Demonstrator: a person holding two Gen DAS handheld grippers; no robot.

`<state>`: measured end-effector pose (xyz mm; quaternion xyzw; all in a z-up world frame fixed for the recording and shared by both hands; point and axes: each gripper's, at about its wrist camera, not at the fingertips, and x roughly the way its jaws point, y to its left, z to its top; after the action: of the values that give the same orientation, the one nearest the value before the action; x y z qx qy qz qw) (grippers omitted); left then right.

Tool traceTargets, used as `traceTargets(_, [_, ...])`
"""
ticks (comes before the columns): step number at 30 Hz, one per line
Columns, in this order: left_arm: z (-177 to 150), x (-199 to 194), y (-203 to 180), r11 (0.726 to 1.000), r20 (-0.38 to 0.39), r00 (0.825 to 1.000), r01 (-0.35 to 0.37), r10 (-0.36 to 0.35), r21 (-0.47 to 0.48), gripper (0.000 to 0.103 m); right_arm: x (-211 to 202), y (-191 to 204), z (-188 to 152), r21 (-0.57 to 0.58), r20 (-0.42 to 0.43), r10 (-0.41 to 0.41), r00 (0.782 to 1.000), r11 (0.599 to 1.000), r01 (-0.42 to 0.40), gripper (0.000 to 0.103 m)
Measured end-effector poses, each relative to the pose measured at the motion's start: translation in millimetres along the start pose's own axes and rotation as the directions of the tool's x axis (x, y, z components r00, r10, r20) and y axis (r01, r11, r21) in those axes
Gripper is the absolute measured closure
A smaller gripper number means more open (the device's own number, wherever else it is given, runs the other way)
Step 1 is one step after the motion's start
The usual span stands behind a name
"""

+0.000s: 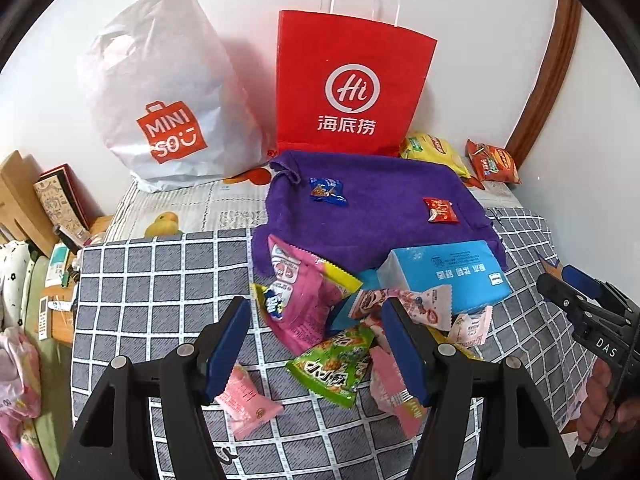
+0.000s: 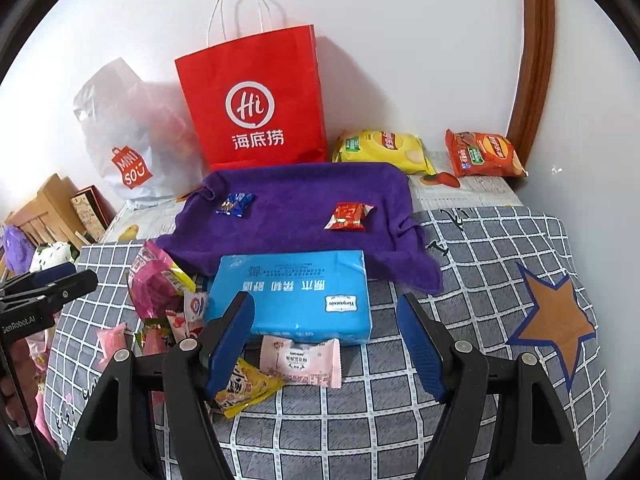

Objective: Organize snacks
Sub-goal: 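Withdraw both open tools from the towel back toward the snack pile, then move left tool to the pink candy packet while right tool approaches the pink-white cake packet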

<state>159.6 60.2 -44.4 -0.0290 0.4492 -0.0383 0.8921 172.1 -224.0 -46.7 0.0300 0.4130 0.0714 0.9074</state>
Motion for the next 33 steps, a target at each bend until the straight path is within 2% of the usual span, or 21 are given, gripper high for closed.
traceTargets(33, [-17,10,40,0.997,-0.036,0.999,-0.028,0.026,-0.066,0.037,22,17,-20,-0.061,-0.05,-0.002,0.999,0.998,-0.001,0.029])
